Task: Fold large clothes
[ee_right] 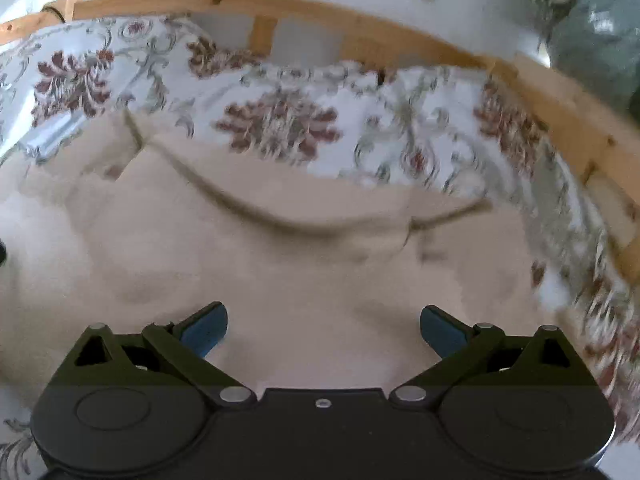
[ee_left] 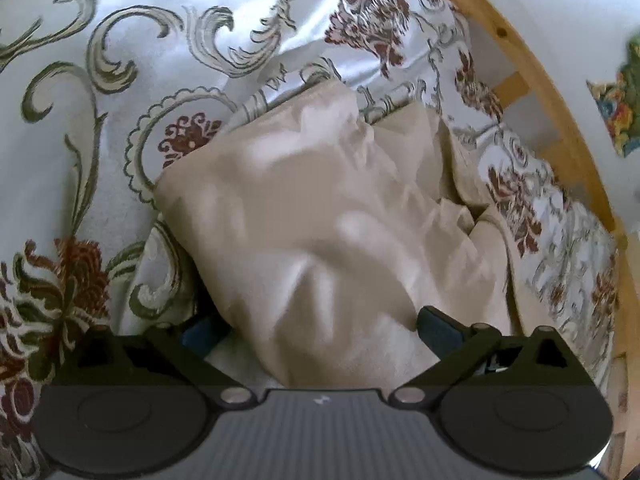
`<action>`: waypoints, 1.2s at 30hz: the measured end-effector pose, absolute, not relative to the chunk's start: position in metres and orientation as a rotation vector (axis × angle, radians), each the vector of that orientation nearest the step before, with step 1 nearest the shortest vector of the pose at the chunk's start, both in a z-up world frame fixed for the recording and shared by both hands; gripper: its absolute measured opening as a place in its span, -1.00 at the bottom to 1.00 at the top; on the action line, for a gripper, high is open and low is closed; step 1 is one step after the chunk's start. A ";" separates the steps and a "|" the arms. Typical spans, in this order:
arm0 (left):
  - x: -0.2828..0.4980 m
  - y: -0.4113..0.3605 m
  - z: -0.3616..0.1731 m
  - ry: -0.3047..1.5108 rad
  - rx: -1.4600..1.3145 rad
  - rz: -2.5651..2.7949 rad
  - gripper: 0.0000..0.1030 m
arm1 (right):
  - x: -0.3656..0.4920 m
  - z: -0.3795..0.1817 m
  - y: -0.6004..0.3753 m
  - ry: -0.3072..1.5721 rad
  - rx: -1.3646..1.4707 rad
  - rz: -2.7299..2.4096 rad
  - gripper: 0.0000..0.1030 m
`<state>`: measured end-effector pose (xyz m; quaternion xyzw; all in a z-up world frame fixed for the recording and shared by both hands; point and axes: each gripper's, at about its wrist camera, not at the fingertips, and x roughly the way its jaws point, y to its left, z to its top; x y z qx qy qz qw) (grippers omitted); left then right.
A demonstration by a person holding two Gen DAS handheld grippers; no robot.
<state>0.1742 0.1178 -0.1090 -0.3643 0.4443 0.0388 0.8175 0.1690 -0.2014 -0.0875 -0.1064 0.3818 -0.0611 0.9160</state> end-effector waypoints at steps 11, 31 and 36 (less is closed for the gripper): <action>0.176 0.101 -0.105 0.934 -0.665 0.100 0.95 | 0.146 -0.119 -0.199 0.626 -0.125 -0.173 0.99; 0.175 0.083 -0.093 0.923 -0.526 0.060 0.46 | 0.145 -0.119 -0.203 0.631 -0.085 -0.154 0.99; 0.177 0.073 -0.070 0.876 -0.475 -0.005 -0.33 | 0.148 -0.117 -0.204 0.656 -0.077 -0.155 0.99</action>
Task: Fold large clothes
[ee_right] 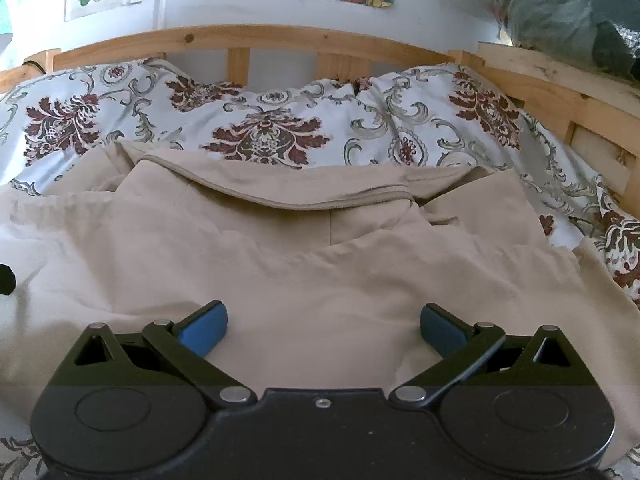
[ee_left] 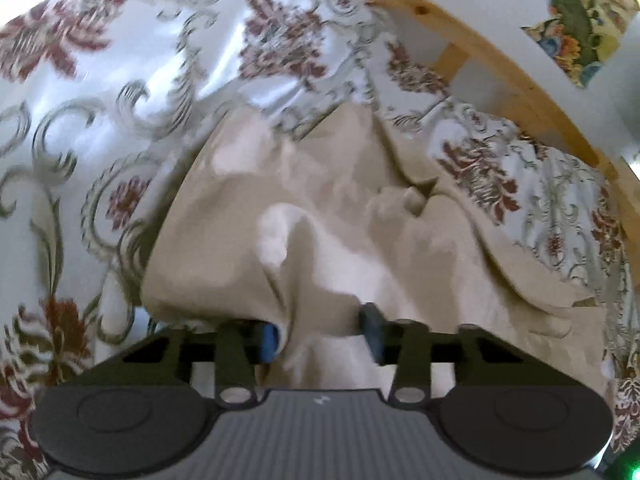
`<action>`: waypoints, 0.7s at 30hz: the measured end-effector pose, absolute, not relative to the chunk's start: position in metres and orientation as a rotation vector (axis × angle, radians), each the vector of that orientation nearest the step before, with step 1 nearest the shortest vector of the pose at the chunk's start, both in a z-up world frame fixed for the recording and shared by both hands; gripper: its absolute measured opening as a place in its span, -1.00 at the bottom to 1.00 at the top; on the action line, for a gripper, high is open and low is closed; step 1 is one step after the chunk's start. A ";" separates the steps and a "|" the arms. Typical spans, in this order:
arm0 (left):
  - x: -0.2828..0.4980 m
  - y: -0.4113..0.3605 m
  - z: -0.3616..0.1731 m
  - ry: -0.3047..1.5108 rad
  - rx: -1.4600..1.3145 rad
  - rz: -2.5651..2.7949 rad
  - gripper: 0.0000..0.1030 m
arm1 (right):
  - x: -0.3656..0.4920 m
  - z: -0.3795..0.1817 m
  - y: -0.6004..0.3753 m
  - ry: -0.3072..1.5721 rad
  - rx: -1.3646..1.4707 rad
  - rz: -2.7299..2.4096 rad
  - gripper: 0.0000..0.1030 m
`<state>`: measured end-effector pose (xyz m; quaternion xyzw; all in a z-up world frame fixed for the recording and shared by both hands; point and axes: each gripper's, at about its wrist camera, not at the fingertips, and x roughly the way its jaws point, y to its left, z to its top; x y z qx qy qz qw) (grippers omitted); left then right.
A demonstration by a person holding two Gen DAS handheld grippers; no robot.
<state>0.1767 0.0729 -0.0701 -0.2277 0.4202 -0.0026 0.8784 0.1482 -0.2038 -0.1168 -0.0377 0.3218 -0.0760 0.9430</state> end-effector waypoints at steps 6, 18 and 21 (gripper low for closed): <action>0.179 0.038 -0.015 0.744 -0.276 -0.103 -0.61 | 0.166 -0.100 -0.225 0.790 0.038 -0.106 0.99; 0.155 -0.094 0.054 0.501 0.185 -0.476 -0.78 | 0.123 0.022 -0.339 0.610 0.284 -0.149 0.99; 0.139 -0.134 0.044 0.485 0.299 -0.513 -0.78 | 0.087 0.023 -0.396 0.522 0.481 -0.225 0.99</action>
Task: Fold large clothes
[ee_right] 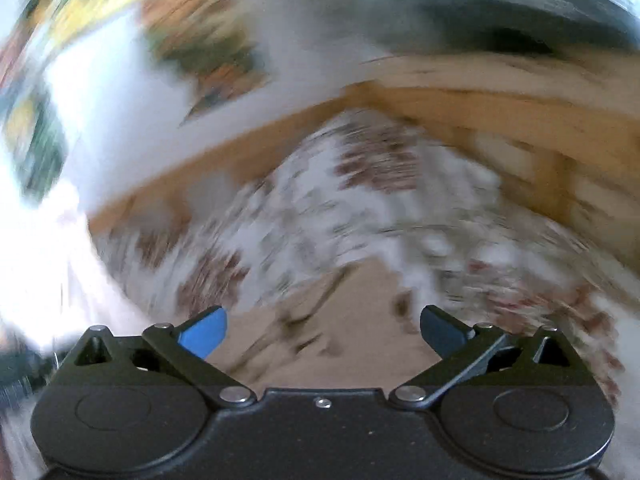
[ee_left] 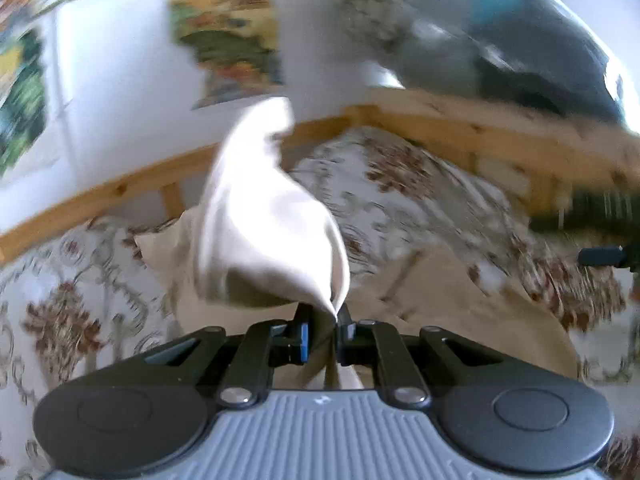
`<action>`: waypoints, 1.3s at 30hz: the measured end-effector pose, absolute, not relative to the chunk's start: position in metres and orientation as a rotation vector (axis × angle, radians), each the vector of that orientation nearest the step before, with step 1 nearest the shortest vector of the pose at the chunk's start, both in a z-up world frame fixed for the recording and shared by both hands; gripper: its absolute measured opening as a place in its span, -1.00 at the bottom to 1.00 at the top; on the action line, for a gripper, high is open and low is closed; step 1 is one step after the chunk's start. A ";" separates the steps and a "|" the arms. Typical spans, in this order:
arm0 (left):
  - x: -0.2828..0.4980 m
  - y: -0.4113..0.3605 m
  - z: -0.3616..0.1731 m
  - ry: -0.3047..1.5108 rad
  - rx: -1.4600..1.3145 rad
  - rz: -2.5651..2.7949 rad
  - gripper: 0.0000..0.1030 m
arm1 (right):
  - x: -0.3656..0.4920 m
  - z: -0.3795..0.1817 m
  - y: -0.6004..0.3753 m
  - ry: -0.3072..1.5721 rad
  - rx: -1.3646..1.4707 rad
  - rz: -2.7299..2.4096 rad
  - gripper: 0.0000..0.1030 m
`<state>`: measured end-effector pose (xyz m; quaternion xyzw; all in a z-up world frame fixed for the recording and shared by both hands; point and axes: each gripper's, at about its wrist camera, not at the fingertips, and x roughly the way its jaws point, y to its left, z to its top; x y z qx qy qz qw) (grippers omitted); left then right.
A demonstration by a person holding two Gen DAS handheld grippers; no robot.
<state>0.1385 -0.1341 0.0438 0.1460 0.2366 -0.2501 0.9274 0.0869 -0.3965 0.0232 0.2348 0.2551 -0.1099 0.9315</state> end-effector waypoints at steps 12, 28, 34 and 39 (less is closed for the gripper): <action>0.081 -0.224 -0.037 0.466 0.730 -0.629 -0.80 | 0.092 -0.069 -0.470 0.678 1.319 0.107 0.95; 0.030 -0.205 -0.075 0.360 0.855 -0.765 -0.83 | 0.122 -0.069 -0.432 0.860 1.037 0.137 0.68; 0.039 -0.191 -0.063 0.392 0.761 -0.768 -0.71 | 0.120 -0.060 -0.421 0.783 0.890 0.157 -0.03; 0.039 -0.171 -0.042 0.453 0.574 -0.811 -0.34 | 0.126 -0.065 -0.417 0.759 0.836 0.152 -0.52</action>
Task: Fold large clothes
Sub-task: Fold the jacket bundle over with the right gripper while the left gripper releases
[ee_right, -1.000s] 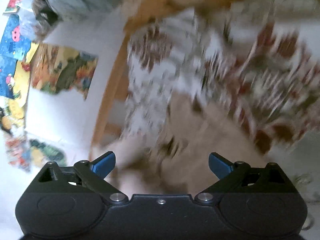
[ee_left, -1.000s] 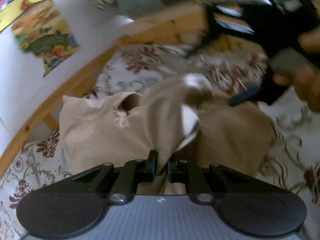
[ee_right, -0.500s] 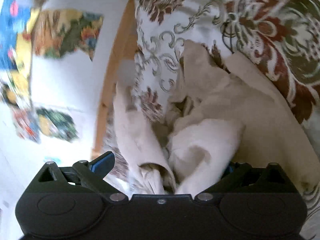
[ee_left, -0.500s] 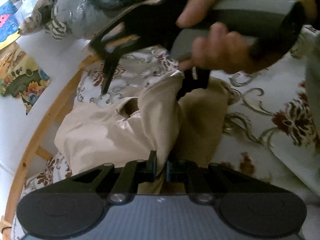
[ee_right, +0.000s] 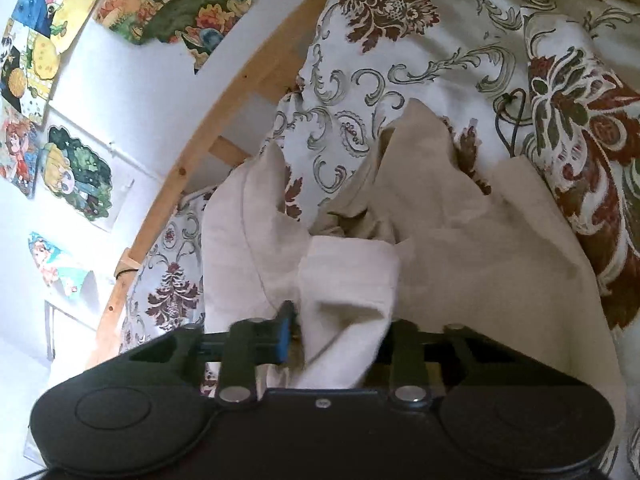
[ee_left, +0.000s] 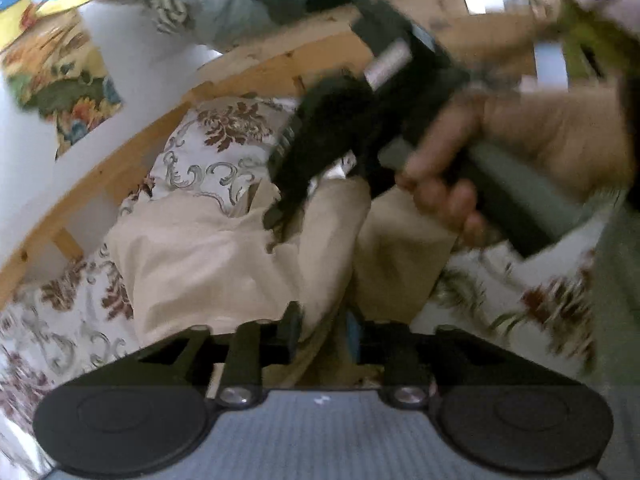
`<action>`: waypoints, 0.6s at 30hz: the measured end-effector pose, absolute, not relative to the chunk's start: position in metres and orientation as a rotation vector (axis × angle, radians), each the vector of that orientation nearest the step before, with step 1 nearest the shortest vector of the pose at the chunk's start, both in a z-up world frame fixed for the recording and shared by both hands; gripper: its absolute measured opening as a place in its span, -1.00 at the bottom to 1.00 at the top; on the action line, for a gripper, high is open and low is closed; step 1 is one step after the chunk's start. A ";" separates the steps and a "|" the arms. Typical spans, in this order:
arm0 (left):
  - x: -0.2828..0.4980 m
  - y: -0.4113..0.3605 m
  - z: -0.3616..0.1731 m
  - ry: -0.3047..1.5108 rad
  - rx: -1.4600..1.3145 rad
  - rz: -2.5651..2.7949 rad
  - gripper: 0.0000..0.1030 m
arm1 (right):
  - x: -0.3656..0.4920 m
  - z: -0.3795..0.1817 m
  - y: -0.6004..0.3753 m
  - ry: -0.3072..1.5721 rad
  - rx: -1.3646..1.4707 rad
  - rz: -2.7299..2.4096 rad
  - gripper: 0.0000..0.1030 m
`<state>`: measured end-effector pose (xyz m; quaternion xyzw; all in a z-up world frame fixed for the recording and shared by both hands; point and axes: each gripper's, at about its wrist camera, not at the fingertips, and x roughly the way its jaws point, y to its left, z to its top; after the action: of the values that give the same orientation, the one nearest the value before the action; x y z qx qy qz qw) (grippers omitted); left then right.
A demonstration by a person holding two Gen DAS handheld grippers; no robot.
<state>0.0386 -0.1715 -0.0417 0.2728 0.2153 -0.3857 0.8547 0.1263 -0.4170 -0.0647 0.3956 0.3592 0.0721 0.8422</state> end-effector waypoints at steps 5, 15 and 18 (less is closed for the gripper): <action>0.034 -0.138 -0.016 0.471 0.424 -0.892 0.29 | 0.123 -0.063 -0.415 0.749 0.800 0.133 -0.63; 0.090 -0.054 -0.002 0.487 -0.003 -0.607 0.99 | 0.116 -0.062 -0.411 0.748 0.762 0.088 -0.65; 0.124 -0.033 -0.011 0.537 -0.129 -0.520 0.99 | 0.117 -0.062 -0.410 0.748 0.750 0.074 -0.65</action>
<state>0.1237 -0.0333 -0.0107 -0.0629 0.2623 -0.2537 0.9289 0.1171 -0.4103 -0.0621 0.3575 0.3565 0.0352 0.8624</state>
